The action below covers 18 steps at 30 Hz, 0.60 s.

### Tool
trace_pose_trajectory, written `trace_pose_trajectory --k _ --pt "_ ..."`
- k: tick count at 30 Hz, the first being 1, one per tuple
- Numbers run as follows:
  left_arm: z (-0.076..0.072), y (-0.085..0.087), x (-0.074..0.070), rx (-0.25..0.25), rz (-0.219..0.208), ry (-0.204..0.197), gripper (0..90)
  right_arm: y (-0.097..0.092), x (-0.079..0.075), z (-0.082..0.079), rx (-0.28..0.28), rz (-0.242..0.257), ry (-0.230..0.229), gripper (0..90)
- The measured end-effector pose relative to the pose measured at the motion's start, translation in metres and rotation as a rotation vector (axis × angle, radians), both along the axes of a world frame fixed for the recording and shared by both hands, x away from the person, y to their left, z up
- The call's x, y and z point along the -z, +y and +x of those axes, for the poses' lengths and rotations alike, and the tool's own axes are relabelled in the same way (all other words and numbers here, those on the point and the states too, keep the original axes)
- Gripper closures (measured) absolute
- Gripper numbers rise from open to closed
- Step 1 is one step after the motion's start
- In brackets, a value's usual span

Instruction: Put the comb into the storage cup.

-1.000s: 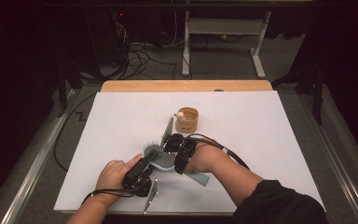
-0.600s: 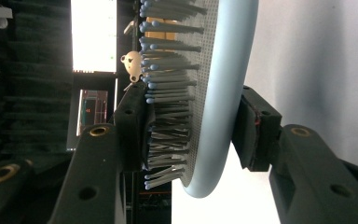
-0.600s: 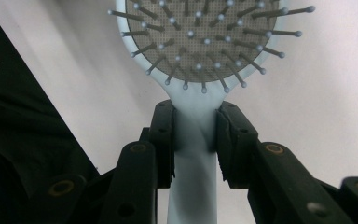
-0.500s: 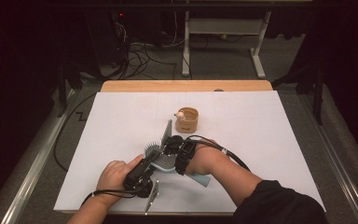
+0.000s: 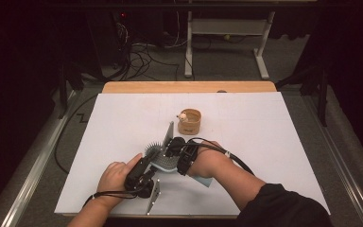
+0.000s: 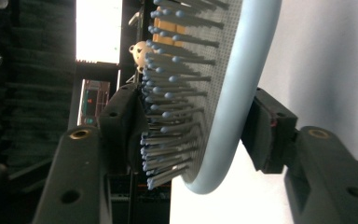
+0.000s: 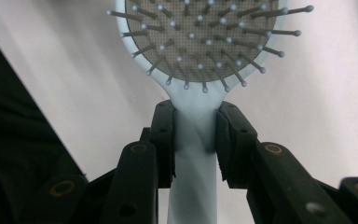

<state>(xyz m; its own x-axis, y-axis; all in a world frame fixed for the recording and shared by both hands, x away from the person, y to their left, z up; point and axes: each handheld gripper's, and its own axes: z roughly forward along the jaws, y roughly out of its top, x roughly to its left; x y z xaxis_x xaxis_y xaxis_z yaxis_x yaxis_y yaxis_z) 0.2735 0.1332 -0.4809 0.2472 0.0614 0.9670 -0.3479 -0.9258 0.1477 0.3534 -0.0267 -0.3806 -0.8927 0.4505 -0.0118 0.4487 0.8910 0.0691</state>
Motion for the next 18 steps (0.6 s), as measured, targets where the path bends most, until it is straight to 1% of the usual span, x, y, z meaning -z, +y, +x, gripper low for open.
trace_pose_trajectory --k 1,2,3,4,5,7,8,9,10,11,12,13,14,15,16,17,18 --pt "0.0 0.0 -0.001 -0.004 -0.007 -0.003 38.1 -0.001 0.0 0.0 0.0 0.003 -0.007 72.1" --pt "0.0 0.001 -0.002 -0.01 -0.018 0.006 32.7 -0.003 0.0 0.001 0.01 0.006 -0.011 72.2" --pt "0.0 0.001 -0.003 -0.009 -0.031 0.008 31.7 -0.004 0.0 0.001 0.018 0.008 -0.021 72.2" --pt "0.001 0.001 -0.002 -0.001 -0.058 0.008 31.7 -0.004 0.0 0.001 0.018 0.008 -0.021 72.2" --pt "0.002 0.002 -0.002 0.0 -0.083 0.015 29.0 -0.005 0.0 0.002 0.022 0.009 -0.016 72.2" --pt "0.003 0.003 -0.003 -0.029 -0.103 0.041 23.4 -0.008 -0.001 0.003 0.025 0.021 -0.032 72.1" --pt "0.004 0.005 -0.003 -0.03 -0.133 0.057 21.8 -0.011 -0.003 0.003 0.032 0.037 -0.048 72.1" --pt "0.004 0.007 -0.003 -0.034 -0.168 0.078 21.8 -0.011 -0.003 0.003 0.032 0.037 -0.048 72.1" --pt "0.006 0.009 -0.004 -0.05 -0.207 0.105 20.4 -0.013 -0.005 0.004 0.043 0.047 -0.048 72.1" --pt "0.007 0.012 -0.005 -0.065 -0.25 0.139 18.1 -0.015 -0.006 0.004 0.041 0.067 -0.061 72.1" --pt "0.008 0.015 -0.005 -0.078 -0.299 0.173 17.5 -0.018 -0.008 0.004 0.047 0.072 -0.077 72.1" --pt "0.01 0.019 -0.006 -0.086 -0.355 0.209 16.7 -0.023 -0.01 0.003 0.061 0.105 -0.1 72.1" --pt "0.011 0.023 -0.007 -0.096 -0.409 0.243 16.7 -0.023 -0.01 0.003 0.061 0.105 -0.1 72.1" --pt "0.012 0.028 -0.008 -0.108 -0.482 0.289 16.9 -0.03 -0.011 0.002 0.075 0.139 -0.125 72.1" --pt "0.014 0.033 -0.009 -0.127 -0.558 0.34 16.9 -0.03 -0.011 0.002 0.075 0.139 -0.125 72.1" --pt "0.016 0.039 -0.009 -0.144 -0.644 0.391 16.9 -0.034 -0.012 0.002 0.085 0.163 -0.143 72.1" --pt "0.018 0.043 -0.009 -0.159 -0.73 0.446 15.9 -0.038 -0.011 0.002 0.091 0.188 -0.144 72.1"
